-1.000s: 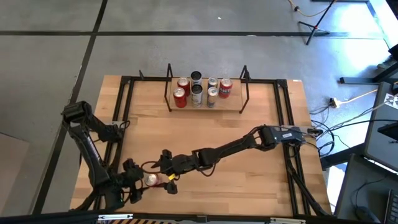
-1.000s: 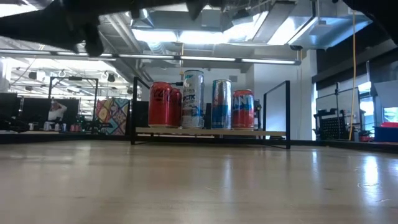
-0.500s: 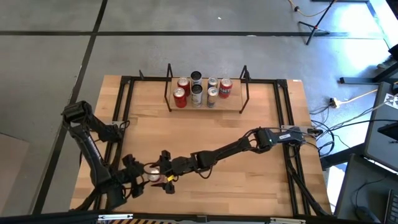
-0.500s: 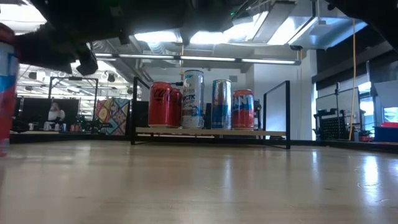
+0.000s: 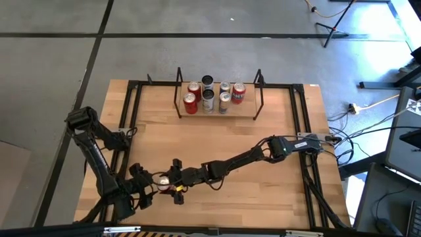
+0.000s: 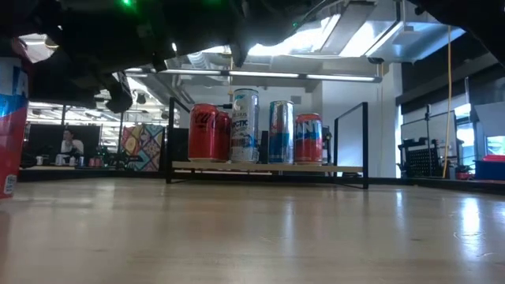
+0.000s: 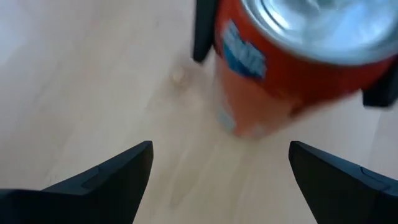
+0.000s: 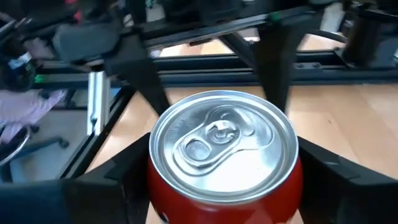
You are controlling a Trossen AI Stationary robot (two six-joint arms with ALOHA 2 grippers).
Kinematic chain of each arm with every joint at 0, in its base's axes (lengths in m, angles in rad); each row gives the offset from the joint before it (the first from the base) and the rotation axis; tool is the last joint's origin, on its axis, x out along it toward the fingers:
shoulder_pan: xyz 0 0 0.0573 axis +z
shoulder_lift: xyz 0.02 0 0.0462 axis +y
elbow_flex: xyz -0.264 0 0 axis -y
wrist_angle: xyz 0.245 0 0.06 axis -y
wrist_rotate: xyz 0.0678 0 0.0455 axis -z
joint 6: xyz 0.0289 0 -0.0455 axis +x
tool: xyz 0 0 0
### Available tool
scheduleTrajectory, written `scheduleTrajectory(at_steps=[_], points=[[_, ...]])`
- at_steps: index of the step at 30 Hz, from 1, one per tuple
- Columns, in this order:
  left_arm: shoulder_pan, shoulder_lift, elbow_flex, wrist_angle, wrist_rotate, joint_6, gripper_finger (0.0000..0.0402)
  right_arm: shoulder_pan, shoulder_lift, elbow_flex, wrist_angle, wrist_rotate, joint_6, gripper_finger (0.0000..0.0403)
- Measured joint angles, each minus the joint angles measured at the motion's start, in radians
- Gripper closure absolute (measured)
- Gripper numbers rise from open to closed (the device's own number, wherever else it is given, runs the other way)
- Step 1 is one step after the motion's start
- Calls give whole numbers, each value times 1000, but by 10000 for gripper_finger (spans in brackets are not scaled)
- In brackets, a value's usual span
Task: Place canned beverage on shelf
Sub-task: Put the orange soda can on the shelf and align it with the other orange soda can
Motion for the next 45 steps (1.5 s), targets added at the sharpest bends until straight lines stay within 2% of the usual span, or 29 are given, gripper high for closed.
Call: scheduleTrajectory(at_steps=[5,13,18,24,29,32,35,38,41,45], points=[[-10,-40,17,-11,53,3,36,-9,-46,-5,-93,33,37,126],[-25,-164,28,-24,60,8,37,-25,-189,-5,-318,46,40,126],[-19,-221,28,-23,43,62,37,-42,-235,-25,-387,60,109,126],[-1,-247,28,-24,6,83,37,-52,-298,-70,-474,113,105,126],[22,-247,28,-12,5,83,37,-51,-354,-101,-470,120,98,126],[50,-247,28,21,3,99,37,-52,-355,-109,-502,119,70,126],[90,-249,28,96,-10,210,37,-58,-379,-108,-540,116,35,126],[154,-253,28,148,3,316,37,-66,-461,-107,-644,129,-9,126],[230,-263,28,163,52,341,37,-65,-525,-100,-727,191,-59,126],[322,-269,28,194,83,350,37,-66,-559,-104,-855,205,-113,126]])
